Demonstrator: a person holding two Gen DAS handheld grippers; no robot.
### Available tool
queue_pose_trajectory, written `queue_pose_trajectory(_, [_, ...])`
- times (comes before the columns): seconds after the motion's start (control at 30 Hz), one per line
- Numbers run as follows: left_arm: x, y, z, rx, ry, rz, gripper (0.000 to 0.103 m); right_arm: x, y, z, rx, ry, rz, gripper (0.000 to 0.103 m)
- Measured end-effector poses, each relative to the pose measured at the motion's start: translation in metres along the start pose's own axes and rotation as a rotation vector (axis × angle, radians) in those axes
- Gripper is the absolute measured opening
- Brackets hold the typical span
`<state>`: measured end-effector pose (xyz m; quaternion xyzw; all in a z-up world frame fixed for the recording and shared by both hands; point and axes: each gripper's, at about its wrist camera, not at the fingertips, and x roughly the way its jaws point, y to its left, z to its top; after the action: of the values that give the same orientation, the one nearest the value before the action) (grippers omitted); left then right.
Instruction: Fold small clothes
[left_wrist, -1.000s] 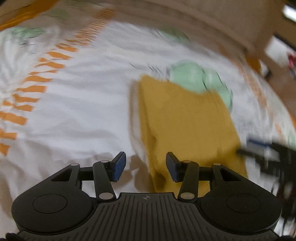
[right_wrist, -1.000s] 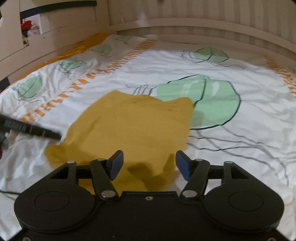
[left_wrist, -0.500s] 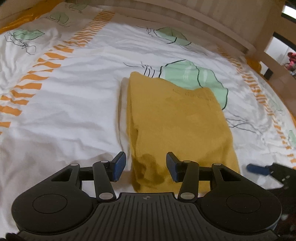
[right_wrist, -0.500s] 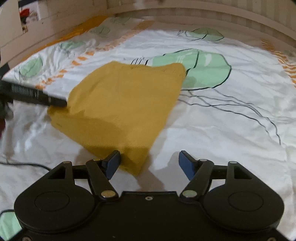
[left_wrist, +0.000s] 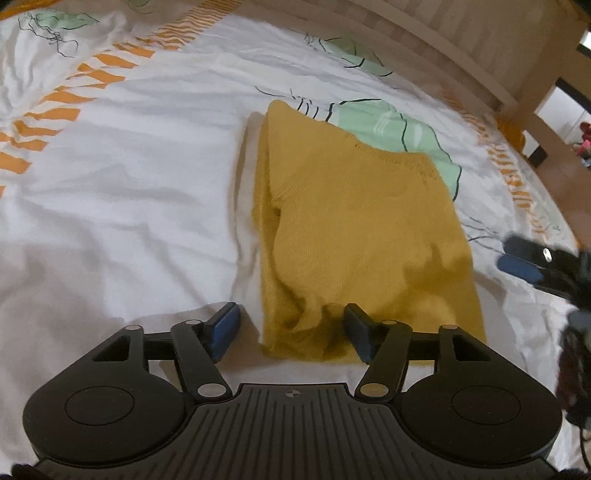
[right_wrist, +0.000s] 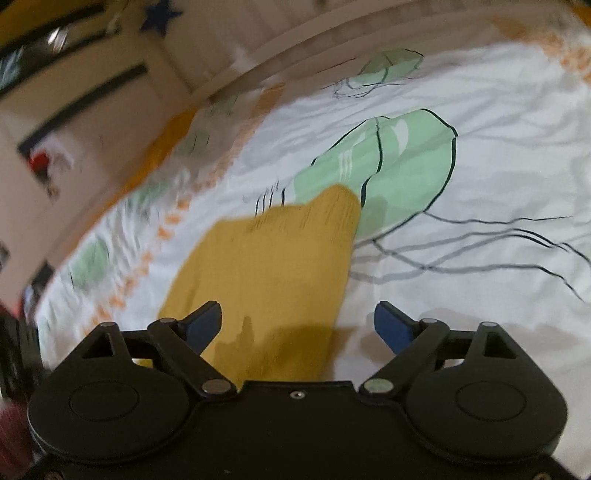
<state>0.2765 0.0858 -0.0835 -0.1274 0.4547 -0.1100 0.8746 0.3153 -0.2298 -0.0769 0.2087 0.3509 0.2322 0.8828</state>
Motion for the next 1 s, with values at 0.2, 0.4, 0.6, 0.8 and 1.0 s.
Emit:
queue_pose_trajectory(0.2, [0.016,-0.005,0.011,-0.007,-0.004,-0.049,0.069,0.05,-0.014,0.017,0.062,0.071,0.089,0.093])
queue_pose_trajectory(0.4, [0.021,-0.006,0.011,-0.008,-0.015,-0.086,0.076,0.088,-0.017,0.018,0.098,0.096,0.173,0.102])
queue_pose_trajectory(0.6, [0.025,-0.017,0.012,0.023,0.009,-0.172,0.074,0.109,-0.013,0.029,0.106,0.098,0.208,0.103])
queue_pose_trajectory(0.8, [0.023,-0.019,0.011,0.016,0.027,-0.148,0.04,0.106,-0.022,0.031,0.151,0.109,0.235,0.102])
queue_pose_trajectory(1.0, [0.024,-0.012,0.015,-0.04,0.05,-0.174,0.014,0.105,-0.008,0.029,0.072,0.138,0.096,0.042])
